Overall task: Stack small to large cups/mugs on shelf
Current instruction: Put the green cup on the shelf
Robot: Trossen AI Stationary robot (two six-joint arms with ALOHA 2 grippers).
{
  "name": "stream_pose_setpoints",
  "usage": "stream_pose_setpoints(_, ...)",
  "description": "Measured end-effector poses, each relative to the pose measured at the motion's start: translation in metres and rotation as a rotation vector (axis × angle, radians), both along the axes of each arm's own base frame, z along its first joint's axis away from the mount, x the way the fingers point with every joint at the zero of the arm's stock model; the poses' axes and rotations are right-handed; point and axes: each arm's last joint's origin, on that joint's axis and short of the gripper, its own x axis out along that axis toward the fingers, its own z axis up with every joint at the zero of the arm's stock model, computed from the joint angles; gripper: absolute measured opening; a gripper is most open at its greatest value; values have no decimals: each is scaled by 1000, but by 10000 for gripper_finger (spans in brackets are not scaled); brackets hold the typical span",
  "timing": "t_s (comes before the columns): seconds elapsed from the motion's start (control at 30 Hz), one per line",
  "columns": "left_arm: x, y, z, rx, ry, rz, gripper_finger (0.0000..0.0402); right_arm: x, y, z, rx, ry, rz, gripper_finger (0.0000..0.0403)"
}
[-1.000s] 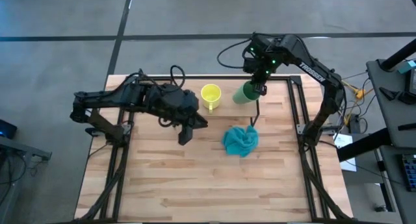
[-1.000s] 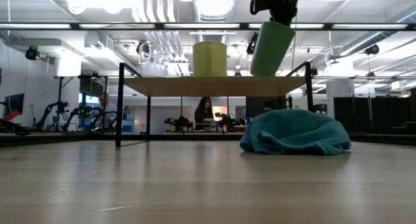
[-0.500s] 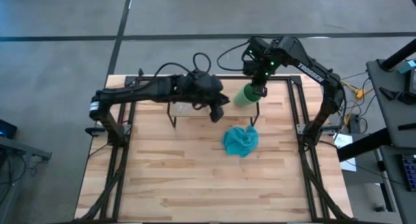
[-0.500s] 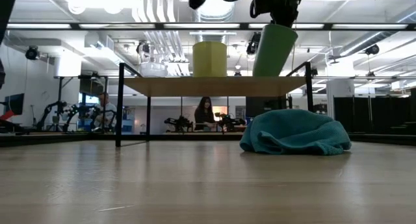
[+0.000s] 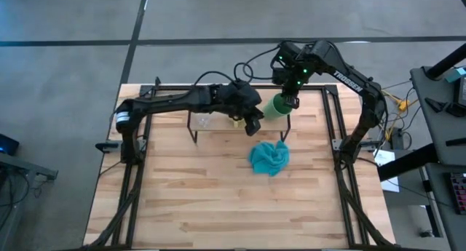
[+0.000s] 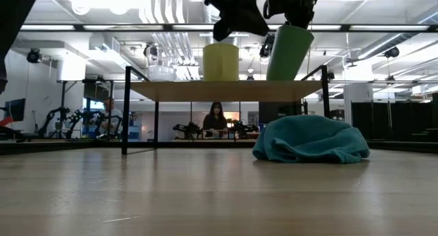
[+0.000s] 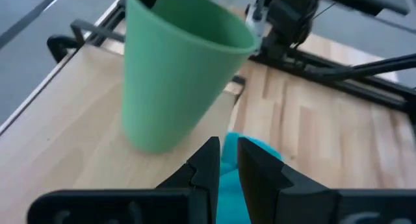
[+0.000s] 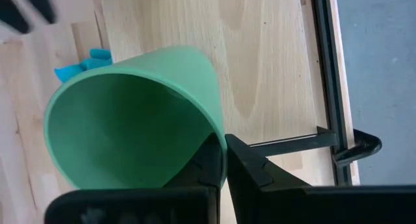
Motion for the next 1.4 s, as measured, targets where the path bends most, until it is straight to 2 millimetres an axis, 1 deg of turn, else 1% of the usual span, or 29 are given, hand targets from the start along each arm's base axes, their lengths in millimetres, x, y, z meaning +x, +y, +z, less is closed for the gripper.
stream_pose_setpoints(0.13, 3, 11, -8, 27, 26, 3, 40, 0, 0, 0, 2, 0, -6, 9)
stream_pose_setpoints(0.27, 1, 22, -9, 45, 30, 27, 40, 0, 0, 0, 6, 0, -20, 11)
stream_pose_setpoints(0.33, -1, 27, -9, 50, 32, 35, 40, 0, 0, 0, 5, 0, -18, 19)
stream_pose_setpoints(0.5, -2, 34, -9, 60, 33, 27, 40, 1, -1, 0, 1, -9, -25, 54)
stream_pose_setpoints(0.63, -2, 36, -11, 59, 38, 29, 40, 2, -1, 0, 1, -16, -37, 75)
stream_pose_setpoints(0.73, -1, 37, -14, 57, 46, 30, 40, 3, -1, 0, -3, -24, -40, 83)
stream_pose_setpoints(0.87, 0, 38, -19, 52, 60, 29, 40, 4, -2, 1, -13, -41, -44, 81)
stream_pose_setpoints(1.03, 1, 38, -20, 51, 60, 28, 40, 6, -4, 2, -21, -62, -57, 75)
stream_pose_setpoints(1.27, 1, 37, -20, 51, 60, 28, 40, 9, -4, 3, -31, -94, -72, 80)
stream_pose_setpoints(1.4, 1, 37, -20, 51, 60, 28, 40, 11, -3, 3, -34, -103, -66, 75)
